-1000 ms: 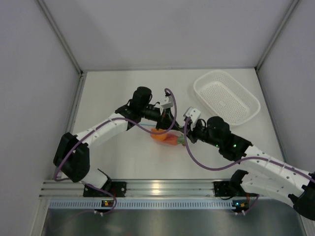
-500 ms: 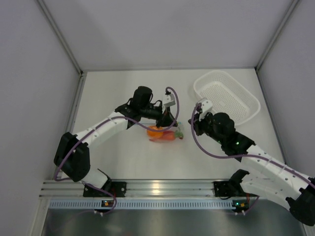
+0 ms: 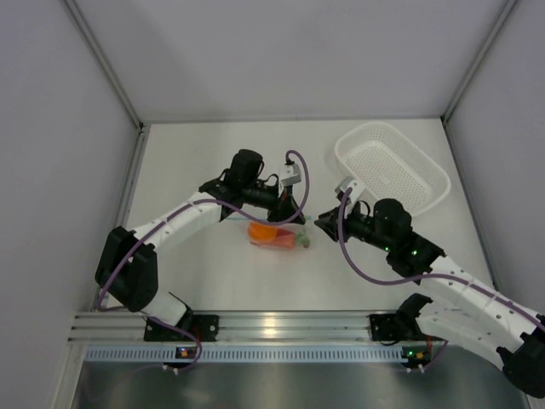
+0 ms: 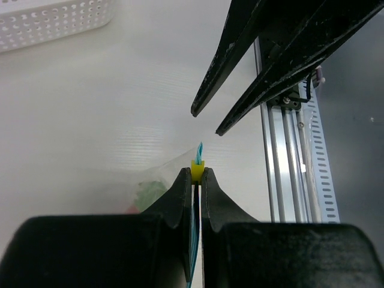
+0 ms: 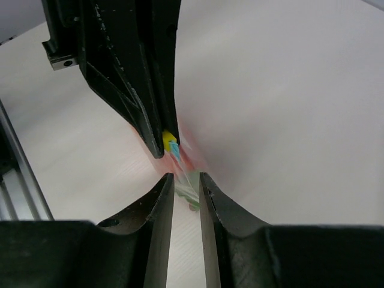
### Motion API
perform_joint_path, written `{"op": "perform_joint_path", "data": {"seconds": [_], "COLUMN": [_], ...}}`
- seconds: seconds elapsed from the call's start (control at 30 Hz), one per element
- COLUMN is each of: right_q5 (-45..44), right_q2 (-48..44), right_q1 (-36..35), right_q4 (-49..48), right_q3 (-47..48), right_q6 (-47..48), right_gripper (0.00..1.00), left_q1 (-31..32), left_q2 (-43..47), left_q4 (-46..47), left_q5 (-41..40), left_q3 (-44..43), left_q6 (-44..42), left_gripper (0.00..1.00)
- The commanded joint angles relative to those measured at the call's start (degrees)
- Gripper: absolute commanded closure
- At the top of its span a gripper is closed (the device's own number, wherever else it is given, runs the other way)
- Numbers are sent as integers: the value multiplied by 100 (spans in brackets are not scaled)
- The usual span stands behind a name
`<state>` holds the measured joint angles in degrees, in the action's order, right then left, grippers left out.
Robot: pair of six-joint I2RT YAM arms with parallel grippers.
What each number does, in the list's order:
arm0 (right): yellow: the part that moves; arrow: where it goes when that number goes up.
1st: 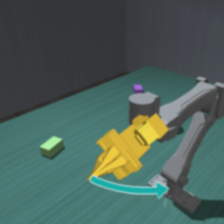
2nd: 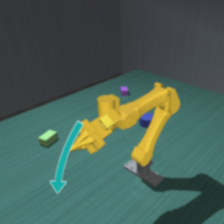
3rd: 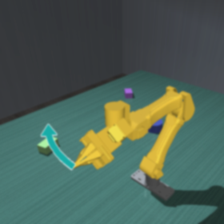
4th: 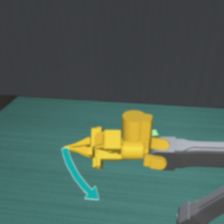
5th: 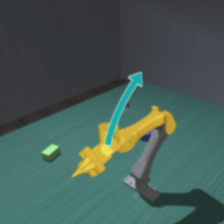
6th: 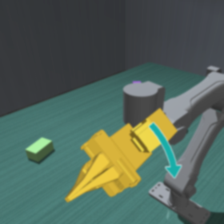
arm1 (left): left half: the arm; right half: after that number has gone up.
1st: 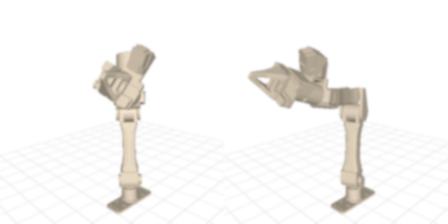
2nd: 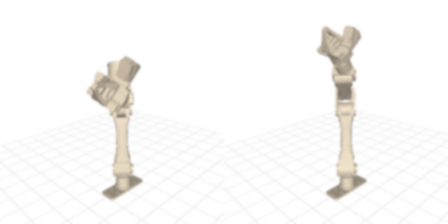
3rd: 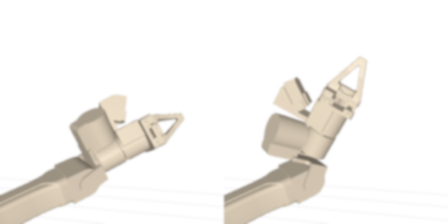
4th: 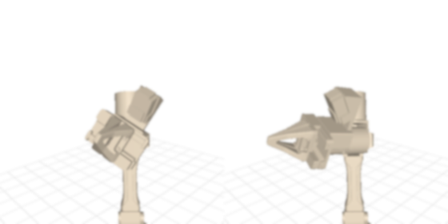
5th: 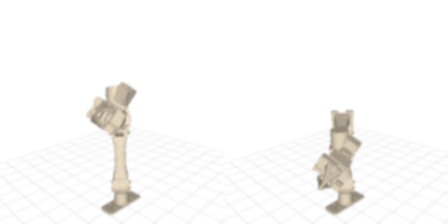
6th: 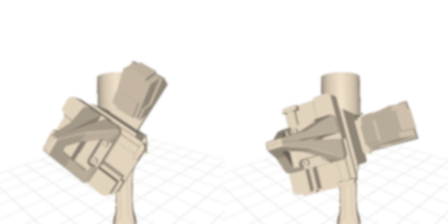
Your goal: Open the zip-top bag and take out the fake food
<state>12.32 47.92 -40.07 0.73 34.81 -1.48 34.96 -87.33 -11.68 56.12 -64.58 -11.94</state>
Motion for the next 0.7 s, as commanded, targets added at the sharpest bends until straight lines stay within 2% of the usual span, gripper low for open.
{"op": "perform_joint_path", "data": {"seconds": [0.0,0.27,0.4,0.57,0.67], "right_q5": [657,1211,1220,1282,1282], "right_q2": [-55,235,314,367,402], "right_q1": [52,44,52,52,44], "right_q4": [-390,-504,-600,-662,-679], "right_q3": [114,237,255,290,325], "right_q6": [104,104,95,104,95], "right_gripper": [75,81,82,90,91], "left_q1": [2,2,2,11,2], "left_q2": [14,-21,-30,-82,-118], "left_q4": [43,43,43,52,52], "left_q5": [488,769,857,954,1024], "left_q3": [-231,-240,-240,-222,-239], "left_q6": [-80,-80,-89,-98,-80], "left_gripper": [100,100,100,100,100]}}
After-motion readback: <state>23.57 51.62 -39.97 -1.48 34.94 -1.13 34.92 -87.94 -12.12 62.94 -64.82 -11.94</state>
